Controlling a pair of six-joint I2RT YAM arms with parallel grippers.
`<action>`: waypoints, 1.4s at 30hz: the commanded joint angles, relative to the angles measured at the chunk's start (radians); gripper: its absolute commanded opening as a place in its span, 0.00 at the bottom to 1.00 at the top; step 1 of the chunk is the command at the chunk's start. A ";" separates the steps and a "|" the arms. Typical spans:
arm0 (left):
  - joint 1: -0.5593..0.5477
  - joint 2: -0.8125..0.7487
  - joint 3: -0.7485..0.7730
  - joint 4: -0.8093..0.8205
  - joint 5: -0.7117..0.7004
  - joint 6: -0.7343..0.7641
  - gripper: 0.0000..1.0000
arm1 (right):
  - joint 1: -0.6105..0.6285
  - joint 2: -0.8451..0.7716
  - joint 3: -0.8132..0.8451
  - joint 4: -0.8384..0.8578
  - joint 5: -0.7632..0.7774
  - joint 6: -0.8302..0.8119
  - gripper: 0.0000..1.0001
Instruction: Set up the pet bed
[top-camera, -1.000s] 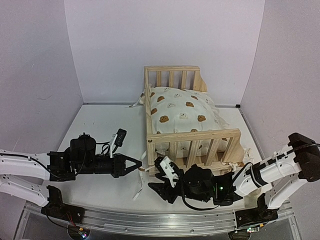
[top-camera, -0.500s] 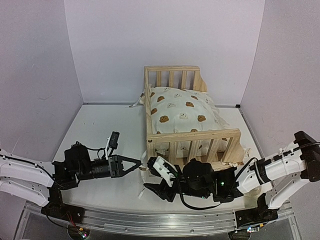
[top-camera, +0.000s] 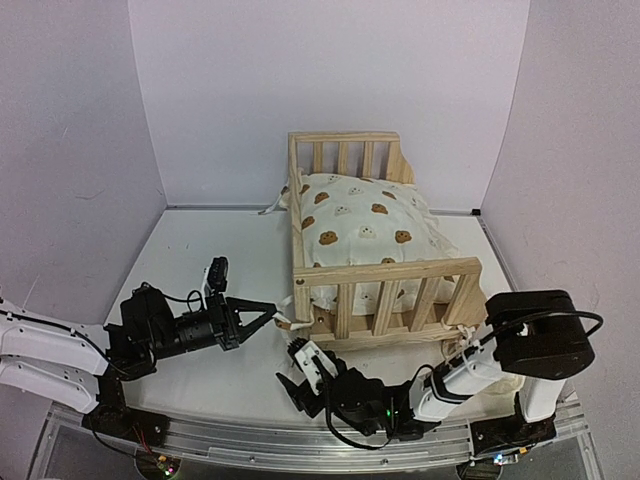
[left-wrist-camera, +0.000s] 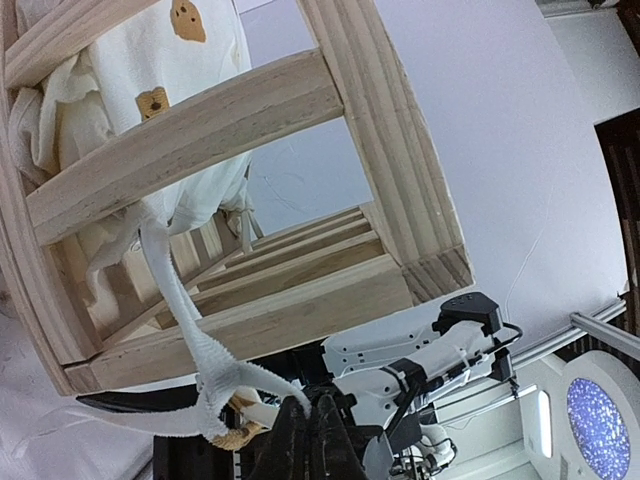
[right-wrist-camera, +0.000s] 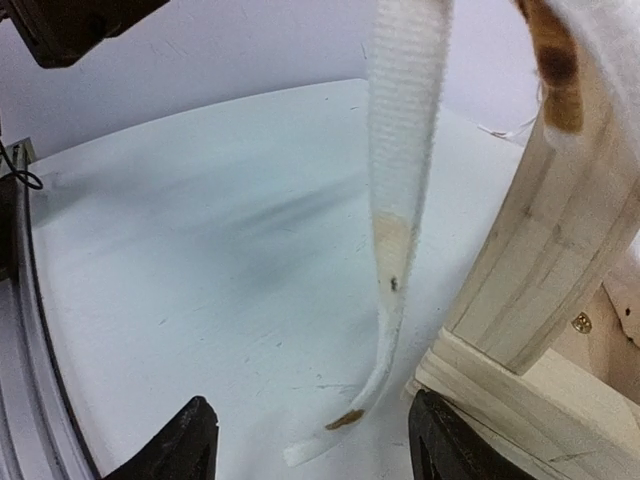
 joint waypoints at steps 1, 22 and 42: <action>0.006 -0.005 0.000 0.084 -0.004 -0.046 0.00 | -0.002 0.054 0.062 0.240 0.205 -0.037 0.62; 0.010 -0.008 -0.024 0.158 -0.010 -0.075 0.00 | 0.011 0.223 0.090 0.418 0.358 -0.167 0.00; 0.162 0.072 -0.146 0.362 -0.002 -0.157 0.00 | 0.012 -0.025 -0.150 -0.199 0.049 0.321 0.00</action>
